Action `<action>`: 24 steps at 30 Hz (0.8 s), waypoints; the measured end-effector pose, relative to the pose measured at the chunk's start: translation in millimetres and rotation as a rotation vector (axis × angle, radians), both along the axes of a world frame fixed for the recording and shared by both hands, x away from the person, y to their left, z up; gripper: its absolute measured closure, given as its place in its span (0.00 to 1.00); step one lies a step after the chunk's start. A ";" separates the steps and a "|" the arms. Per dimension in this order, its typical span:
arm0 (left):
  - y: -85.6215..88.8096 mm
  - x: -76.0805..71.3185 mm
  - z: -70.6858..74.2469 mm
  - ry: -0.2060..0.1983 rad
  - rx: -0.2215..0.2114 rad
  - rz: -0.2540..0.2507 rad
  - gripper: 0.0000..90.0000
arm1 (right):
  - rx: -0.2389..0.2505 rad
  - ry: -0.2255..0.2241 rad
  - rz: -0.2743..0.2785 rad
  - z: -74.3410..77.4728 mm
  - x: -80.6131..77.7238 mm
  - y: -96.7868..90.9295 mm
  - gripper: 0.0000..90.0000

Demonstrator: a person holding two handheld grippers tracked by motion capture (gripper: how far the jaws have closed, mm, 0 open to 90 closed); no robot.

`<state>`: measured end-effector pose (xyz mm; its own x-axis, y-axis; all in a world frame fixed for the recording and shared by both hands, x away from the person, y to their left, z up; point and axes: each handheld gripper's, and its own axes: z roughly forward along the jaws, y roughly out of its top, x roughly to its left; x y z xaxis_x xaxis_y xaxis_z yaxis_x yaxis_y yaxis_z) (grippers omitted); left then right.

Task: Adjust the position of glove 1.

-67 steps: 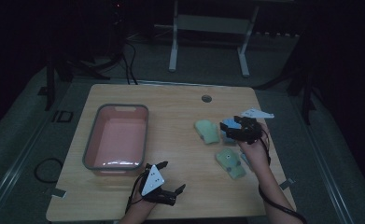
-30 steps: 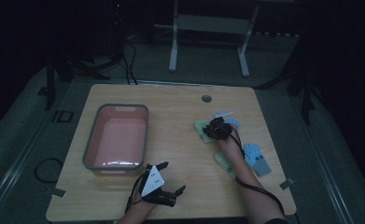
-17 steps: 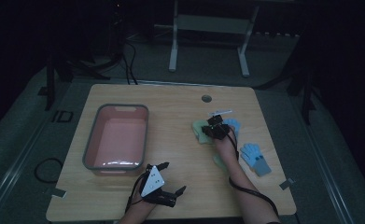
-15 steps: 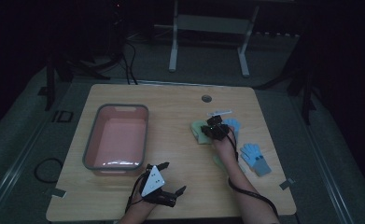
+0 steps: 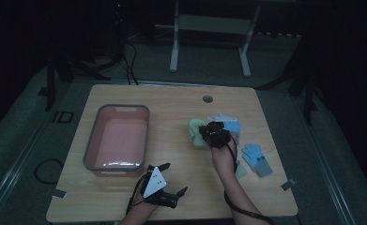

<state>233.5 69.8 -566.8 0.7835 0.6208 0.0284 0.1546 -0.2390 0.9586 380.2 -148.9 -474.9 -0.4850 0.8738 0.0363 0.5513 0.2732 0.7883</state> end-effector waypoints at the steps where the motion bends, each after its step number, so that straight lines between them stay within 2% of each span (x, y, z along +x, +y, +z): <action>1: -0.1 -0.1 0.0 0.000 -0.002 -0.007 0.01 | -0.004 -0.013 0.001 2.2 -5.0 1.6 0.96; 7: -0.3 0.2 0.0 0.003 -0.002 -0.004 0.01 | 0.019 -0.048 0.010 11.4 -39.2 8.1 0.96; 10: 0.4 0.5 -0.1 0.005 -0.016 -0.012 0.01 | 0.025 -0.053 -0.012 9.8 -55.8 7.9 0.96; 14: -1.6 -1.4 -0.3 -0.004 -0.015 -0.018 0.01 | 0.033 -0.025 -0.049 -2.4 -70.7 5.0 0.96; 16: -2.0 -1.9 -0.2 -0.011 -0.010 -0.015 0.01 | 0.040 0.007 -0.050 -8.3 -76.8 2.9 0.96; 17: -2.1 -2.1 -0.2 -0.013 -0.010 -0.013 0.01 | 0.042 0.009 -0.054 -10.2 -79.6 2.1 0.96; 18: -2.1 -2.2 -0.2 -0.015 -0.008 -0.011 0.01 | 0.024 0.005 -0.056 -12.5 -81.9 2.8 0.96; 24: -2.7 -2.8 -0.3 -0.017 -0.007 -0.006 0.01 | 0.006 0.049 -0.082 -36.7 -86.5 7.6 0.96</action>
